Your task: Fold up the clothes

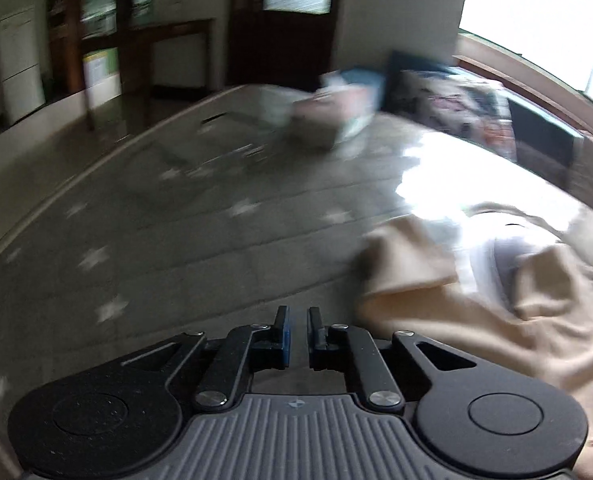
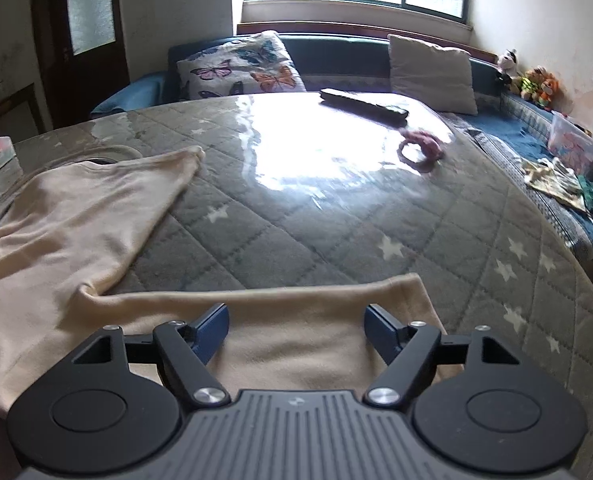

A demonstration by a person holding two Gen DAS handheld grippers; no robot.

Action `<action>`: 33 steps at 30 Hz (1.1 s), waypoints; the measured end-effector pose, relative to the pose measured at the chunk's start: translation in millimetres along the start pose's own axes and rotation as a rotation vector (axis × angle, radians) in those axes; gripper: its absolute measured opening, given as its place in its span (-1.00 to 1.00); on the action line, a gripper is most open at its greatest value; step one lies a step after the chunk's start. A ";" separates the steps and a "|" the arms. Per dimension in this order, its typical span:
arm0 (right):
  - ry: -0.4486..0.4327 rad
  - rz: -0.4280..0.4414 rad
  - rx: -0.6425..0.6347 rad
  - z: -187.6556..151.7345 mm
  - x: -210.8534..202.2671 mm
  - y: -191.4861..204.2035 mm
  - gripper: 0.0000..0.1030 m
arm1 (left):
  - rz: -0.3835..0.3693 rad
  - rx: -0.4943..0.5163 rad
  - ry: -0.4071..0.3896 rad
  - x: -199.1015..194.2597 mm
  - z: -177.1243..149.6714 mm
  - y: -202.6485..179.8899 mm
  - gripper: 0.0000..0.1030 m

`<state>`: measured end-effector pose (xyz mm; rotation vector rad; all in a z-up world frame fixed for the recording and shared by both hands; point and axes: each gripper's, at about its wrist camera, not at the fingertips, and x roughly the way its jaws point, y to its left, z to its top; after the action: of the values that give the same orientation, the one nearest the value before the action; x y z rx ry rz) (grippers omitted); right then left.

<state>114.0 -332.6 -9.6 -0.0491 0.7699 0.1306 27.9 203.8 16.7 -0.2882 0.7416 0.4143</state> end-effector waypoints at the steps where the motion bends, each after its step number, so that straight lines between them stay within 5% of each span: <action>1: -0.005 0.008 -0.005 3.9 -0.2 2.2 0.45 | -0.040 0.018 -0.004 -0.6 3.2 -11.8 -0.69; 7: -0.016 0.093 -0.028 31.4 7.6 19.9 0.39 | -0.239 0.153 0.012 7.4 12.8 -96.2 -0.31; 14: -0.025 0.188 -0.079 58.4 27.7 49.1 0.36 | -0.351 0.321 0.028 39.8 28.1 -177.8 0.01; 25: -0.017 0.290 -0.139 81.3 57.8 84.7 0.36 | -0.370 0.456 0.057 109.1 38.2 -227.1 0.05; 29: -0.006 0.305 -0.156 83.4 68.4 93.3 0.36 | -0.398 0.471 0.051 118.2 41.0 -227.3 -0.04; 33: 0.002 0.310 -0.157 82.9 74.9 96.1 0.36 | -0.449 0.482 0.046 116.8 44.2 -226.6 -0.74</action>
<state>211.4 -222.3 -1.9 -0.0783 0.7642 0.4858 235.9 52.2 -9.9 -0.0044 0.7727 -0.1992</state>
